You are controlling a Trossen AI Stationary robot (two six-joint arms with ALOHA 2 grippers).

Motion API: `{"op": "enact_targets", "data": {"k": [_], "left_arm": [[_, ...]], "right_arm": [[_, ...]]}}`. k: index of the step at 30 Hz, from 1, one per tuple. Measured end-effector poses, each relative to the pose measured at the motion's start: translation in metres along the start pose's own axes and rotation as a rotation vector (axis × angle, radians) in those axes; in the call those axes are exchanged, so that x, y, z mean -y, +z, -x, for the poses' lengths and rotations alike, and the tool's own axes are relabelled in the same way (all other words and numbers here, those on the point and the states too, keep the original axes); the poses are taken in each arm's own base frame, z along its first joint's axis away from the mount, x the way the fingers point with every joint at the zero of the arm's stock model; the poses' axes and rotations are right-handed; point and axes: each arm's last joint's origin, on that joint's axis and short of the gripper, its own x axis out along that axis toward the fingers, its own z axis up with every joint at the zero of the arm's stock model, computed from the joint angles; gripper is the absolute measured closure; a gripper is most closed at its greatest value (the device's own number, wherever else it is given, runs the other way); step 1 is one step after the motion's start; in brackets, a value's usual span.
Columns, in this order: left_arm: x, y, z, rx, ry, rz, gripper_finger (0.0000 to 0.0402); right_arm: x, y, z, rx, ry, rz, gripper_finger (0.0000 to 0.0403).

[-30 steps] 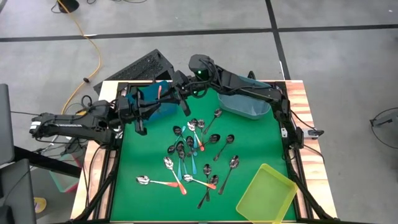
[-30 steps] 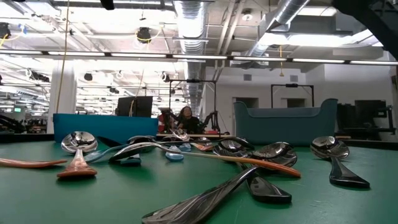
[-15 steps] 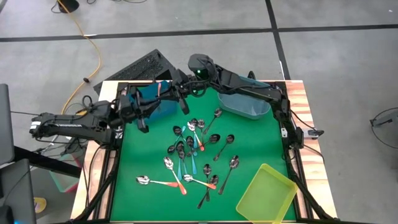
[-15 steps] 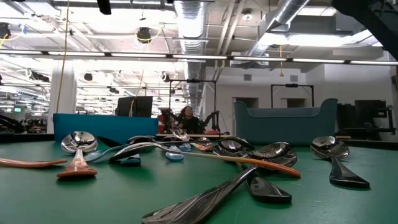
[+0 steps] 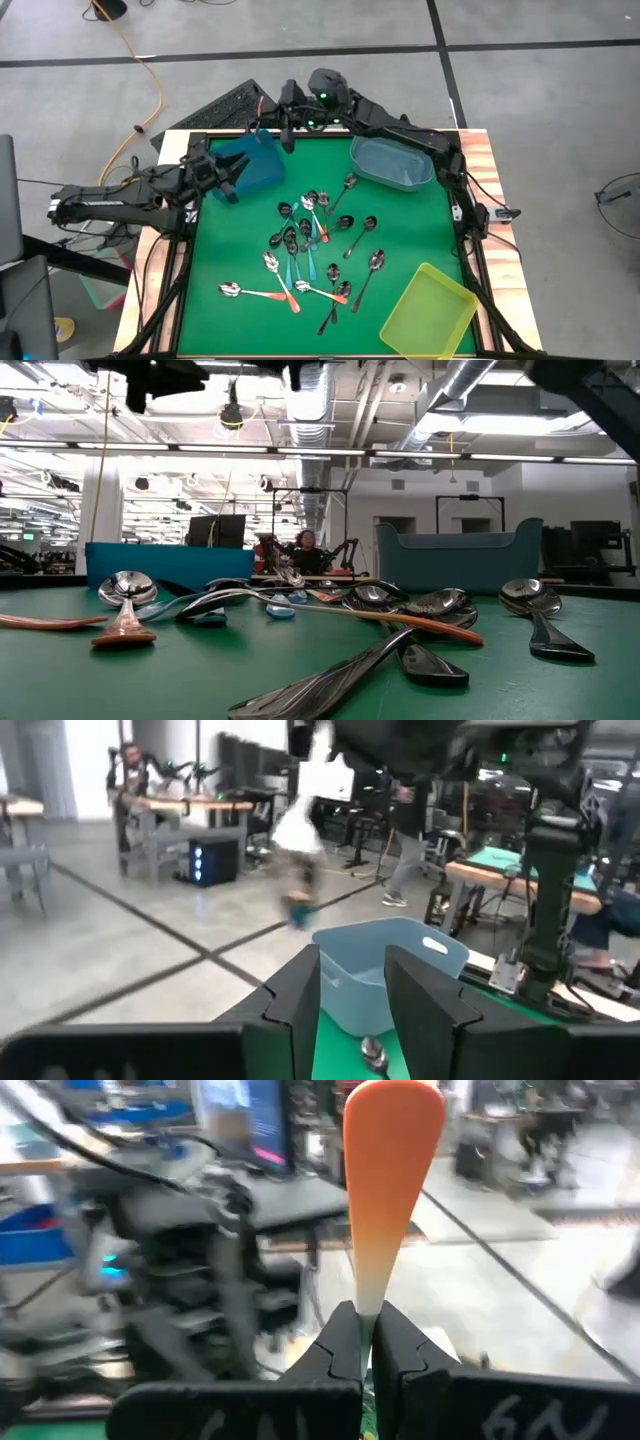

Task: Sort silverware by color (type)
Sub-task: Put the orange spoon into the dark blue bin

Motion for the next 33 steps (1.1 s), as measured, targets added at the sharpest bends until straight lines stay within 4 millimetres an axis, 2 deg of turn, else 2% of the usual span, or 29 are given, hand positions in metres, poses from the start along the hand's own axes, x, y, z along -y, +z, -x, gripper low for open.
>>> {"op": "enact_targets", "data": {"k": [3, 8, 15, 25, 33], "left_arm": [[-0.003, 0.001, 0.005, -0.004, 0.0, 0.039, 0.0302], [-0.009, 0.007, 0.016, 0.035, -0.008, 0.088, 0.0302], [-0.016, 0.013, 0.025, 0.085, 0.003, 0.118, 0.0301], [-0.016, 0.013, 0.026, 0.089, 0.01, 0.12, 0.0301], [-0.017, 0.012, 0.026, 0.078, 0.017, 0.112, 0.0301]], "right_arm": [[0.015, -0.03, -0.019, -0.073, -0.02, -0.05, 0.0392], [0.025, -0.079, -0.049, -0.155, -0.027, -0.125, 0.0392], [0.043, -0.136, -0.076, -0.24, -0.087, -0.192, 0.0392], [0.054, -0.167, -0.084, -0.319, -0.187, -0.144, 0.0393], [0.048, -0.188, -0.09, -0.4, -0.194, -0.144, 0.039]]}}
